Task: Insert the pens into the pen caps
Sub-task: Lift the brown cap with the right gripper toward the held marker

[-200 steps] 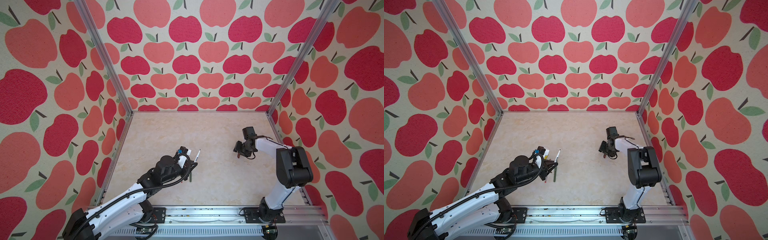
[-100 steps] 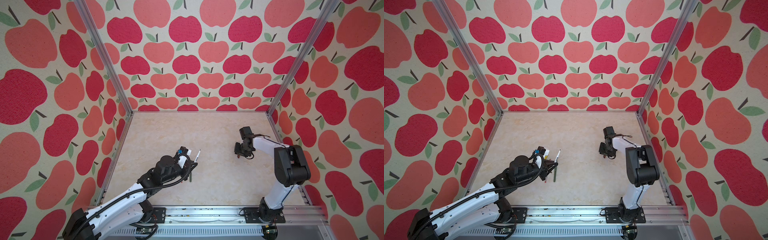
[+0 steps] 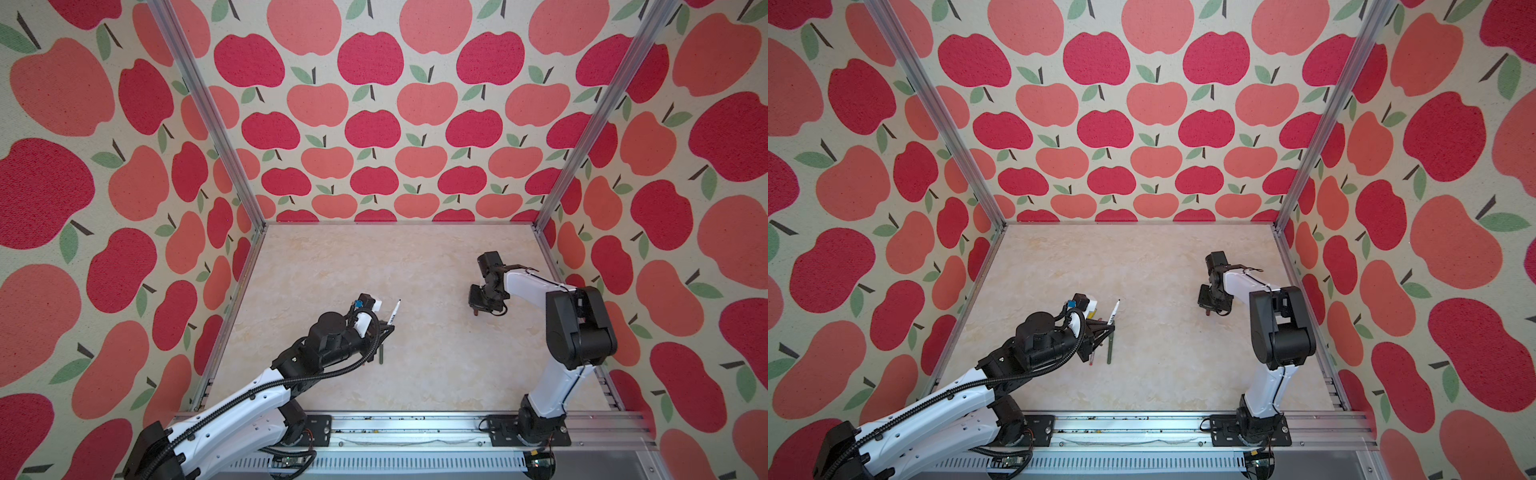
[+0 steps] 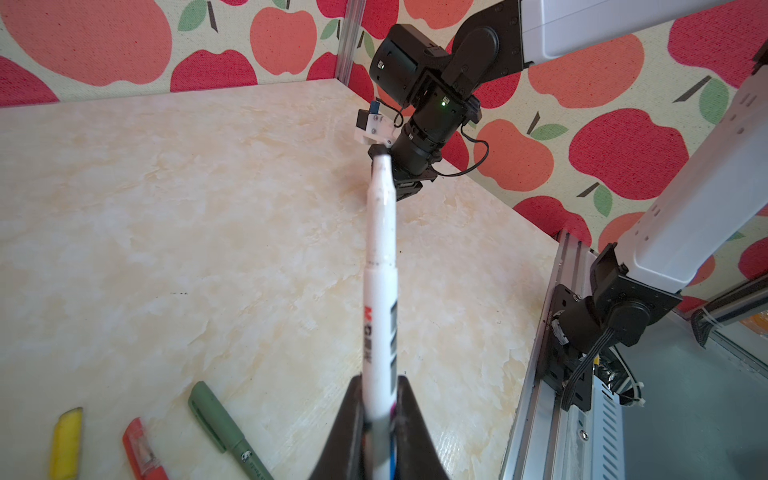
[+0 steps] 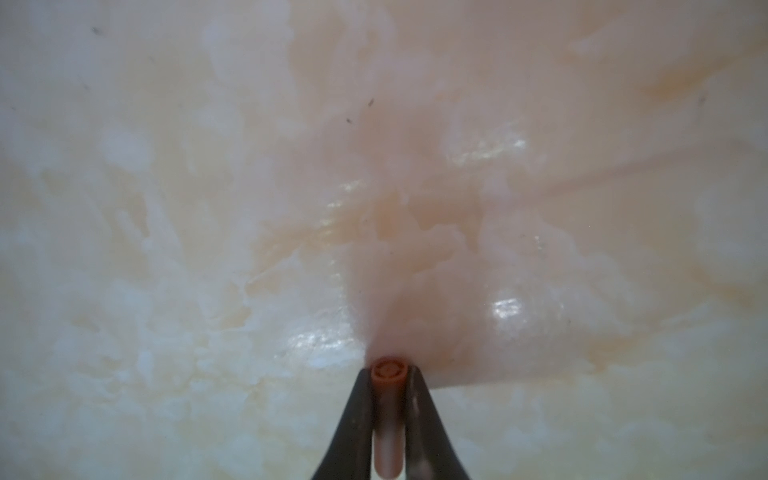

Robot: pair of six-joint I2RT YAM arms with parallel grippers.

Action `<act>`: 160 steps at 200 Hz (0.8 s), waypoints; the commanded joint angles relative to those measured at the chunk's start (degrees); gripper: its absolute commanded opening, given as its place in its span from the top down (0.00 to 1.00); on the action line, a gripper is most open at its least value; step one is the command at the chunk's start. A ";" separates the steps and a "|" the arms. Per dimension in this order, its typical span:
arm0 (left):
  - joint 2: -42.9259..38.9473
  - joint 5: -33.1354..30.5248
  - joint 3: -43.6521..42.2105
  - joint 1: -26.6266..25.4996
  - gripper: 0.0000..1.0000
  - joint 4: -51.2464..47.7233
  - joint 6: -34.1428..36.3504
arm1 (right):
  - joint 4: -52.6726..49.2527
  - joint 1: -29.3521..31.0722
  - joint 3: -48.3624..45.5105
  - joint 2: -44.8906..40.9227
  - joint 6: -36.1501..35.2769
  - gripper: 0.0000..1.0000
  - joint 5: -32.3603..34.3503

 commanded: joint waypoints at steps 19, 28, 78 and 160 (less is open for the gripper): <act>-0.36 -0.08 0.87 -0.25 0.94 0.01 1.01 | -3.23 1.17 -0.78 1.83 -0.20 0.91 -1.93; -0.28 -0.07 0.96 -0.25 0.94 0.11 1.01 | -2.93 1.36 -0.92 0.85 -0.29 0.91 -2.05; 1.75 0.09 1.49 -0.25 0.94 1.15 0.06 | -0.44 3.60 -2.12 -10.01 -0.55 0.91 -5.40; 10.43 0.88 2.92 -2.03 1.00 11.00 -6.89 | 7.56 3.73 -8.02 -35.19 7.85 0.89 -22.01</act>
